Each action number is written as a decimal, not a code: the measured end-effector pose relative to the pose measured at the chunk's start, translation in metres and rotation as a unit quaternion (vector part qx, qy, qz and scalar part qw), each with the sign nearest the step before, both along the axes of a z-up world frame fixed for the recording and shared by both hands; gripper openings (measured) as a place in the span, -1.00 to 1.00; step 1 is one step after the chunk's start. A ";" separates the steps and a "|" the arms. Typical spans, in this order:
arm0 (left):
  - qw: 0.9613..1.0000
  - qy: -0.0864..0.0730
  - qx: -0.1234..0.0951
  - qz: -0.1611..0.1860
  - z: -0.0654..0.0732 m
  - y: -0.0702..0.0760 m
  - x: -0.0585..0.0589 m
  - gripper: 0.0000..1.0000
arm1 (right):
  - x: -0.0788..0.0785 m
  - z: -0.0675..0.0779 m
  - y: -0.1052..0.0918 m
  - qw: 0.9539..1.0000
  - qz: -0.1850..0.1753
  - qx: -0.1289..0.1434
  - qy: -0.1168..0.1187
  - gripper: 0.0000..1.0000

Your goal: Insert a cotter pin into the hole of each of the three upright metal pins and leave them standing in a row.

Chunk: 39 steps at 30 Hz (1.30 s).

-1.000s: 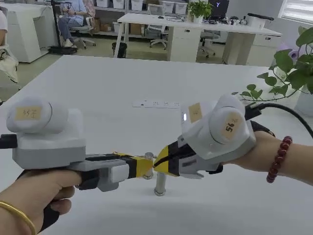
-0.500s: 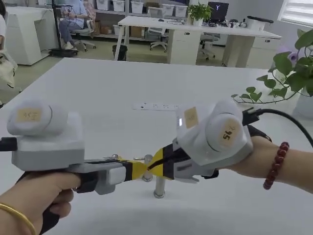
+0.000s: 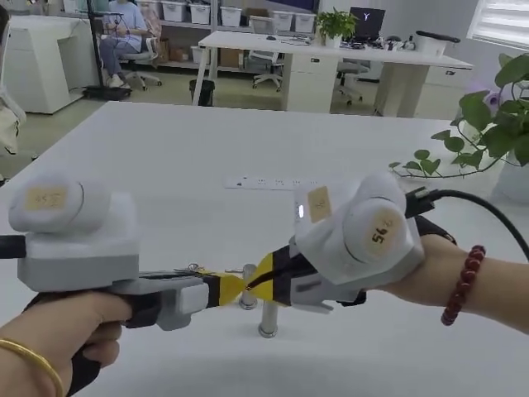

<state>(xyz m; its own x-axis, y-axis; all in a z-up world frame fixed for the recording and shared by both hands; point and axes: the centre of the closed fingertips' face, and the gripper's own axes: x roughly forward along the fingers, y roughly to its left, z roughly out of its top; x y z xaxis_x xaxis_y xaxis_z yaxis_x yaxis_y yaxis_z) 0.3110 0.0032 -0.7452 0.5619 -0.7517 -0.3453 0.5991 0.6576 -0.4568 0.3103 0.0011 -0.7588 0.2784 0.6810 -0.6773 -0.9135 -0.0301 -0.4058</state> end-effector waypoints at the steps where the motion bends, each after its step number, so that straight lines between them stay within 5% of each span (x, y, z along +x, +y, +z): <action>1: 1.000 0.000 0.000 0.000 0.000 0.000 0.000 -0.99 | 0.000 0.000 0.000 1.000 -0.001 0.002 0.002 -0.94; 8: 1.000 -0.011 -0.004 0.006 0.005 0.002 0.002 -1.00 | 0.002 0.002 0.002 1.000 -0.009 0.019 -0.006 -0.91; 12: 1.000 -0.017 -0.005 0.005 0.008 0.003 0.003 -1.00 | 0.005 0.001 -0.003 0.997 -0.044 0.050 0.032 -0.84; 17: 0.999 -0.038 0.008 -0.009 0.010 0.004 0.000 -1.00 | 0.005 0.003 -0.009 0.989 -0.073 0.085 0.093 -0.80; 20: 0.998 -0.051 0.017 -0.027 0.011 0.003 -0.004 -1.00 | 0.000 0.003 -0.011 0.980 -0.081 0.109 0.148 -0.78; 22: 0.997 -0.058 0.028 -0.037 0.010 0.003 -0.007 -1.00 | 0.000 0.006 -0.012 0.975 -0.078 0.127 0.163 -0.77; 24: 0.996 -0.063 0.032 -0.047 0.009 0.002 -0.010 -1.00 | -0.004 0.008 -0.013 0.965 -0.082 0.142 0.203 -0.77; 32: 0.992 -0.086 0.038 -0.085 0.012 -0.003 -0.020 -1.00 | -0.014 0.006 -0.018 0.952 -0.063 0.155 0.255 -0.70; 39: 0.987 -0.100 0.040 -0.117 0.013 -0.008 -0.027 -1.00 | -0.024 0.004 -0.015 0.952 -0.040 0.148 0.266 -0.71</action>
